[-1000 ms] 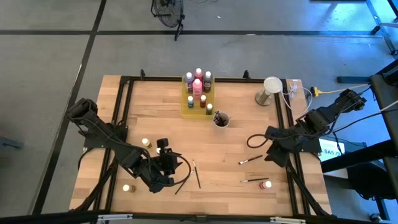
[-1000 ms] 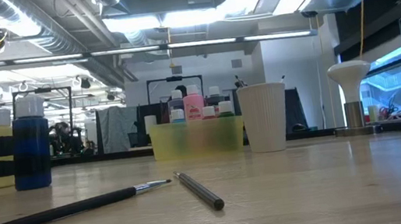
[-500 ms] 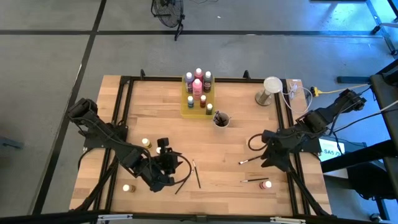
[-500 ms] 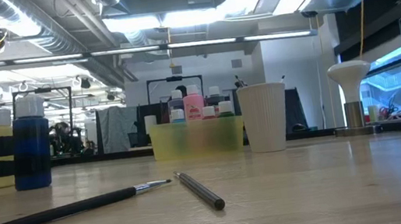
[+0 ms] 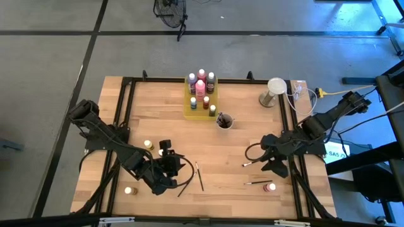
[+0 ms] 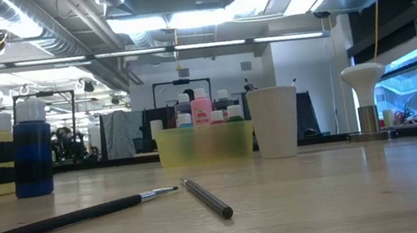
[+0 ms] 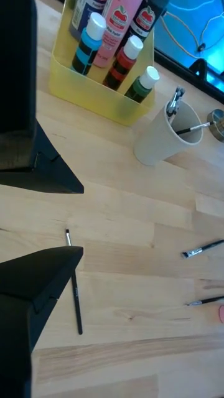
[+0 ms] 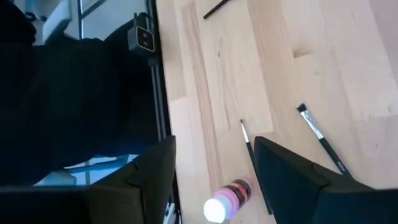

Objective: Pick & Place Paint Supplies
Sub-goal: Put the small light pink paint bottle into the yellow bin

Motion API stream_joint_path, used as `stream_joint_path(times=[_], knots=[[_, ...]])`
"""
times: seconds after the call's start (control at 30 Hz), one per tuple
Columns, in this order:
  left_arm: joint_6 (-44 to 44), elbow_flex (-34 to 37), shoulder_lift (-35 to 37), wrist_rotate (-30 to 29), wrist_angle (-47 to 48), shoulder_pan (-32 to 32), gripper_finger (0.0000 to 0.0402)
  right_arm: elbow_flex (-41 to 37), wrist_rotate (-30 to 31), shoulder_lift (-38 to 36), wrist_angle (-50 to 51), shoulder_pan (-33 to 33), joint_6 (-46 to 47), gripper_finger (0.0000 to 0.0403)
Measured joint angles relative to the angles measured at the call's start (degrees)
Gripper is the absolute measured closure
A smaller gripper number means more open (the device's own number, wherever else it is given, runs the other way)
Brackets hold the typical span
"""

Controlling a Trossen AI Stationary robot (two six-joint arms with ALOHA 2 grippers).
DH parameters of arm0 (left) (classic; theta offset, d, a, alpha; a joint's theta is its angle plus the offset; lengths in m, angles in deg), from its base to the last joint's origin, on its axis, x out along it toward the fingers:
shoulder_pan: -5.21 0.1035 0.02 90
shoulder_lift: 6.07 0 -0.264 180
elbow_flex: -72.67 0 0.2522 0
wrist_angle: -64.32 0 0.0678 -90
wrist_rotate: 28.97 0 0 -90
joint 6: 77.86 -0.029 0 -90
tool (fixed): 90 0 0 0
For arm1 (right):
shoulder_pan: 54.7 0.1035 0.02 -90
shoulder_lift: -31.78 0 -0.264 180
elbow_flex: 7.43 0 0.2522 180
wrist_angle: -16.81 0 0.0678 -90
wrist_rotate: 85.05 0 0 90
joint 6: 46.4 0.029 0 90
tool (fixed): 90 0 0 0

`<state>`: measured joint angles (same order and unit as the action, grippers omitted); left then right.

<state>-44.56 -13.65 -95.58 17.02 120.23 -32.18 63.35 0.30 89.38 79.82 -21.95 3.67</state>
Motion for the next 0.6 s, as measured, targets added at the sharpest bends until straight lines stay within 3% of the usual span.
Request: stream_joint_path(times=[0.4, 0.6], knots=[[-0.6, 0.0, 0.0, -1.0, 0.0, 0.0, 0.0258, 0.0, 3.9, 1.8, 0.3, 0.0, 4.5, 0.0182], [-0.5, 0.0, 0.0, -1.0, 0.0, 0.0, 0.0258, 0.0, 3.5, 4.1, 2.9, 0.8, 3.5, 0.0158]])
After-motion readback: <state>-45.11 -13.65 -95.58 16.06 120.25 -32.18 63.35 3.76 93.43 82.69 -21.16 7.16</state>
